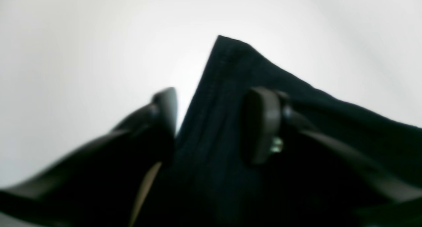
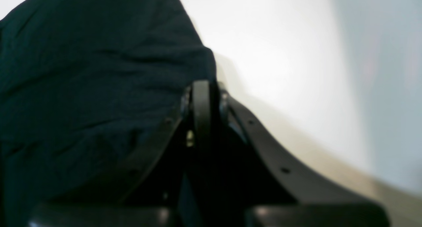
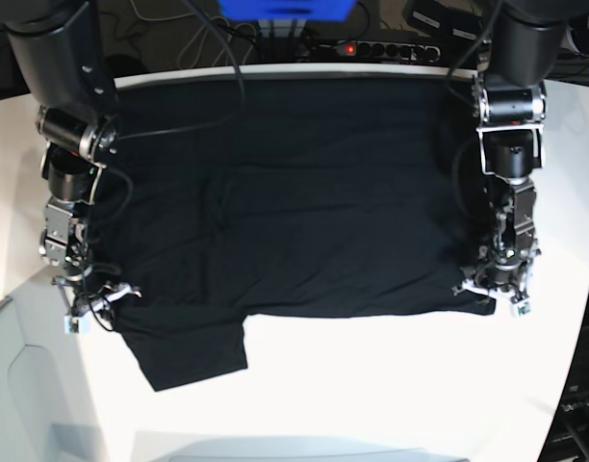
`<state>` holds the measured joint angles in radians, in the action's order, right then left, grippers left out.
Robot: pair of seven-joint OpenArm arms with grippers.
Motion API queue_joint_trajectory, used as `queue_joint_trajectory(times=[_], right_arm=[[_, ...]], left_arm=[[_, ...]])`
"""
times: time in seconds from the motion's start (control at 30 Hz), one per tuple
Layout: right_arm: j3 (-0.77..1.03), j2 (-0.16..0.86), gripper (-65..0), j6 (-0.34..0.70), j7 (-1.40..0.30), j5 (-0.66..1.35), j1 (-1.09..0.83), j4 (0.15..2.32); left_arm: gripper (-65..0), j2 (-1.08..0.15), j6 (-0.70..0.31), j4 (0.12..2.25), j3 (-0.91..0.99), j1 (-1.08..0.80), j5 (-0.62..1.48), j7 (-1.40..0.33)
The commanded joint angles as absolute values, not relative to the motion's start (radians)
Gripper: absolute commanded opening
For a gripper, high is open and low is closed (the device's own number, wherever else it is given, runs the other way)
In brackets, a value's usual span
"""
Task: Fold the T-shirt properly
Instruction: 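Lift the hem half and fold it over toward the grippers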
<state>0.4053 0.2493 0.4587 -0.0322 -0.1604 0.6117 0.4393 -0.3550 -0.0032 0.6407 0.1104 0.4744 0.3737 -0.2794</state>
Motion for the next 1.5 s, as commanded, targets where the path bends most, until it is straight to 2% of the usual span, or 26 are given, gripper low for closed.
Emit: queue_joint_trajectory(times=[0.0,0.13,0.2,0.23,0.43,0.6,0.7,0.9,1.0,1.2,1.47], right_arm=[[0.404,0.260,-65.0,0.460,-0.036,-0.163,0.633,0.449],[0.404,0.260,-65.0,0.460,-0.036,-0.163,0.633,0.449],[0.404,0.260,-65.0,0.460,-0.036,-0.163,0.633,0.449],[0.404,0.260,-65.0,0.460,-0.036,-0.163,0.633,0.449],[0.404,0.260,-65.0,0.461,-0.036,-0.162,0.633,0.455],[0.410,0.259,-65.0,0.463,-0.036,-0.160,0.616,0.527],[0.410,0.254,-65.0,0.464,-0.038,-0.159,0.562,0.645],[0.412,0.234,-65.0,0.469,-0.073,-0.156,0.470,0.854],[0.412,0.231,-65.0,0.526,-0.105,-0.102,0.420,0.960],[0.409,0.231,-65.0,0.562,-0.237,0.008,0.309,1.199],[0.410,0.234,-65.0,0.599,-0.303,0.117,0.120,1.445]], left_arm=[[-41.4,-0.363,-0.005,0.645,0.111,0.492,0.381,-0.300],[-52.6,-0.361,-0.005,0.645,0.111,0.492,0.381,-0.300],[-62.5,-0.363,-0.005,0.644,0.111,0.492,0.381,-0.300],[-65.0,-0.363,-0.005,0.644,0.111,0.492,0.381,-0.302],[-65.0,-0.364,-0.005,0.670,0.114,0.486,0.381,-0.311],[-65.0,-0.367,0.002,0.837,0.119,0.421,0.383,-0.341],[-65.0,-0.367,0.004,0.951,0.128,0.384,0.383,-0.397],[-65.0,-0.360,0.002,1.119,0.262,0.306,0.383,-0.495],[-65.0,-0.358,0.001,1.210,0.285,0.262,0.383,-0.524],[-65.0,-0.355,0.004,1.363,0.320,0.157,0.389,-0.533],[-65.0,-0.348,0.004,1.540,0.321,0.013,0.390,-0.527]])
